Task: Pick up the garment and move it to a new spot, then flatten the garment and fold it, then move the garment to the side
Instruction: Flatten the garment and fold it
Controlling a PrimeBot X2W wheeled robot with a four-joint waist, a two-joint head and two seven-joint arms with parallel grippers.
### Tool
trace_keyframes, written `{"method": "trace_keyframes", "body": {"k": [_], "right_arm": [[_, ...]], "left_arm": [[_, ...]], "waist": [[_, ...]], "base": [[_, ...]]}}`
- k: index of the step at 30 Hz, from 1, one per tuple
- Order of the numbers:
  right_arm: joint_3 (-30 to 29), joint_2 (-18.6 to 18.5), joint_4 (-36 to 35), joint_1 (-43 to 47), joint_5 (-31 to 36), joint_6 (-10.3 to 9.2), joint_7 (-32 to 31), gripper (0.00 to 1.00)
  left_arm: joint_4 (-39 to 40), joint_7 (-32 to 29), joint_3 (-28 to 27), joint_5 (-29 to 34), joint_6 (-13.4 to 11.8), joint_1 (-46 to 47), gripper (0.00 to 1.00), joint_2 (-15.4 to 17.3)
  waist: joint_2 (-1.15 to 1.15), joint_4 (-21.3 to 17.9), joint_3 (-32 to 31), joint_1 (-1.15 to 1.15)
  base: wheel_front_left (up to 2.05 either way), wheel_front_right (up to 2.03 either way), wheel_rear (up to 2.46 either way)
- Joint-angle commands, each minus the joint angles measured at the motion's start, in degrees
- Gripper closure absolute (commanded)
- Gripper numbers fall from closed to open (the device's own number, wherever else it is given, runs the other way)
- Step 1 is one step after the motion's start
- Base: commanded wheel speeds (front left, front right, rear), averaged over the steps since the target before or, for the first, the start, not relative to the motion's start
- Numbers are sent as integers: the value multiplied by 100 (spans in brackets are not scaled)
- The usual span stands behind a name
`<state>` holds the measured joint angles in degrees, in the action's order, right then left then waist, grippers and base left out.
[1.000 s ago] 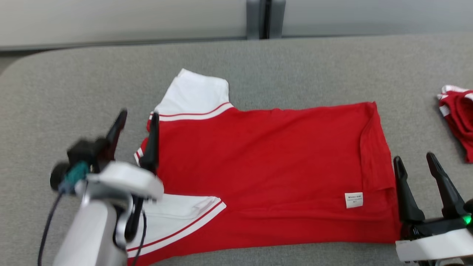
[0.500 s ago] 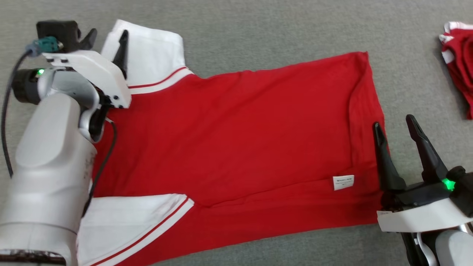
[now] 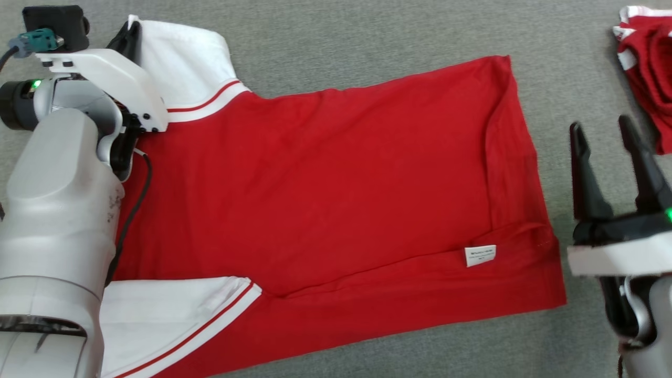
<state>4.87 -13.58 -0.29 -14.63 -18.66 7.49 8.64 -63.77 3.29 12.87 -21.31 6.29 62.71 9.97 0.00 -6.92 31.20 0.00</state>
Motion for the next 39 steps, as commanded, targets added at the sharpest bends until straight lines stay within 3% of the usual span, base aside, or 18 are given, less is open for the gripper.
{"method": "trace_keyframes", "body": {"k": [1,8,13,14,15,17,20,25,34,39], "right_arm": [[9,-67,65,-160,-33,0,-8,0],[396,-532,917,-1344,-264,-1,-334,0],[728,-855,1796,-1882,-573,-1,-952,0],[762,-893,1897,-1973,-661,0,-1056,38],[785,-926,1999,-2015,-747,0,-1179,67],[841,-1016,2101,-2093,-878,0,-1330,100],[858,-1144,2141,-2162,-1042,-1,-1432,100],[615,-1254,1851,-2222,-1102,-1,-998,100],[449,-1062,1420,-1732,-1407,-1,-700,100],[275,-916,1138,-1057,-1915,-1,-497,100]], "left_arm": [[-72,62,29,11,17,10,100,-4],[-101,726,256,20,89,311,100,-314],[-13,1018,448,-58,118,349,100,-485],[18,1059,482,-64,122,338,100,-501],[52,1093,514,-83,125,316,100,-510],[183,1144,576,-159,117,246,100,-549],[445,1184,607,-251,118,114,100,-526],[1607,1190,268,-312,119,-265,100,-292],[3363,1184,-357,-210,92,-1472,100,-181],[4577,1185,-702,-198,-1,-2708,100,-229]], "waist": [[0,91,11,0],[0,595,114,0],[0,889,124,0],[0,934,122,0],[0,970,114,0],[0,1014,100,0],[0,1075,64,0],[0,1134,-6,0],[0,1100,-195,0],[0,1093,-342,0]], "base": [[0,0,0],[0,0,0],[0,0,0],[0,0,0],[0,0,0],[0,0,0],[0,0,0],[0,0,0],[0,0,0],[0,0,0]]}}
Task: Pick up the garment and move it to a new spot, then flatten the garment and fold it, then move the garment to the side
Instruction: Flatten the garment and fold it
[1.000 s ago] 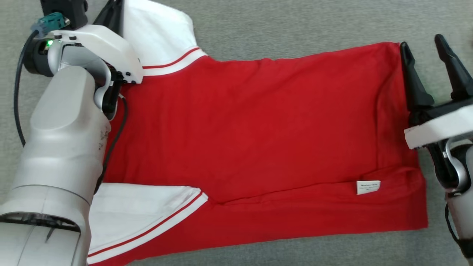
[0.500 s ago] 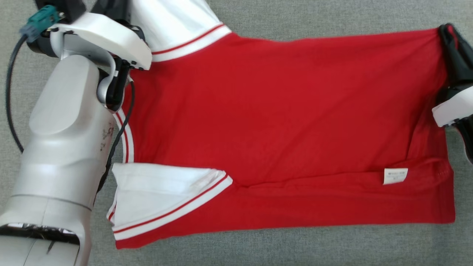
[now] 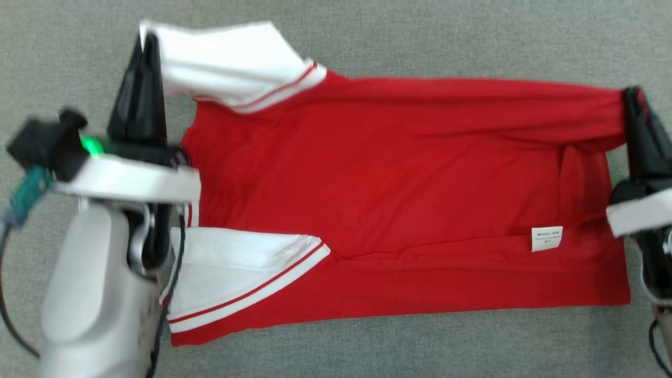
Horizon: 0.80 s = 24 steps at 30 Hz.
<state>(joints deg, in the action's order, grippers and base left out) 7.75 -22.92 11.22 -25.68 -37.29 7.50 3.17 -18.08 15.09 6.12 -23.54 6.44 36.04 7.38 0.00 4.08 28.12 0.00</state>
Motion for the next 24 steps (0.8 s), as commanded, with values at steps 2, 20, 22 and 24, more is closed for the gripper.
{"method": "trace_keyframes", "body": {"k": [2,20,22,24], "right_arm": [[-65,32,-89,359,-154,-2,108,100],[-168,460,-228,1967,82,0,626,0],[-238,487,-280,2054,426,-1,756,0],[-345,569,-420,2155,756,-1,884,0]], "left_arm": [[392,4,-69,-1,-59,-615,100,11],[1007,-1047,65,-502,-521,-3349,0,-99],[938,-1036,64,-448,-572,-3436,0,-62],[980,-883,29,-316,-649,-3494,0,11]], "waist": [[0,-19,-116,0],[0,-163,-629,0],[0,-178,-692,0],[0,-181,-757,0]], "base": [[0,0,0],[0,0,0],[0,0,0],[0,0,0]]}}
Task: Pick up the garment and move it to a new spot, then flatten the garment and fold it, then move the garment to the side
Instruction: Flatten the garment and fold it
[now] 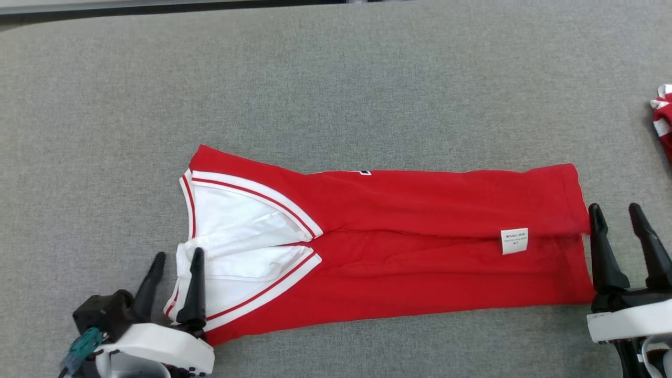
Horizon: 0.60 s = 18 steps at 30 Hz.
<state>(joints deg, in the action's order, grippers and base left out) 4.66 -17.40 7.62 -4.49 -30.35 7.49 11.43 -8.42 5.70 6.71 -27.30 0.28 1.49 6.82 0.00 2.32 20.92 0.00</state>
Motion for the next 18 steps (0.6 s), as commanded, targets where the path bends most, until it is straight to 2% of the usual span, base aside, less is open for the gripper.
{"method": "trace_keyframes", "body": {"k": [1,4,8,18], "right_arm": [[-118,40,-126,76,274,0,106,0],[-344,284,-575,235,921,0,199,0],[-396,482,-879,360,1384,0,63,0],[-314,744,-1207,829,1656,0,-302,0]], "left_arm": [[66,149,-26,132,-58,-52,0,88],[335,584,0,482,-232,-49,0,129],[580,789,24,733,-321,17,0,148],[749,825,170,1022,-481,-266,0,137]], "waist": [[0,-4,-72,0],[0,-30,-273,0],[0,-80,-521,0],[0,-159,-1034,0]], "base": [[0,0,0],[0,0,0],[0,0,0],[0,0,0]]}}
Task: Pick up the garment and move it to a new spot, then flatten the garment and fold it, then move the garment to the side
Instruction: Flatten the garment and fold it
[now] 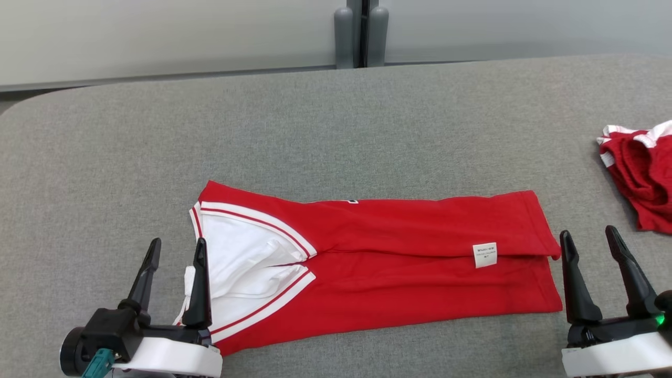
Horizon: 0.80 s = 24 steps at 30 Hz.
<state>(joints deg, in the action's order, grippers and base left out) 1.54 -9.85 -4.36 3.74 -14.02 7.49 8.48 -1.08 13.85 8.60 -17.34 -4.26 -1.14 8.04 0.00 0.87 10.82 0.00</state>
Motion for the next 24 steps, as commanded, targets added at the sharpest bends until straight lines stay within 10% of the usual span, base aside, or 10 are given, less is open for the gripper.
{"method": "trace_keyframes", "body": {"k": [1,24], "right_arm": [[6,14,-28,37,-1,0,-19,0],[-299,-215,1044,-414,-208,0,-101,0]], "left_arm": [[25,4,3,36,-38,-28,0,15],[264,72,58,-46,-55,632,0,-94]], "waist": [[0,-18,-37,0],[0,416,645,0]], "base": [[0,0,0],[0,0,0]]}}
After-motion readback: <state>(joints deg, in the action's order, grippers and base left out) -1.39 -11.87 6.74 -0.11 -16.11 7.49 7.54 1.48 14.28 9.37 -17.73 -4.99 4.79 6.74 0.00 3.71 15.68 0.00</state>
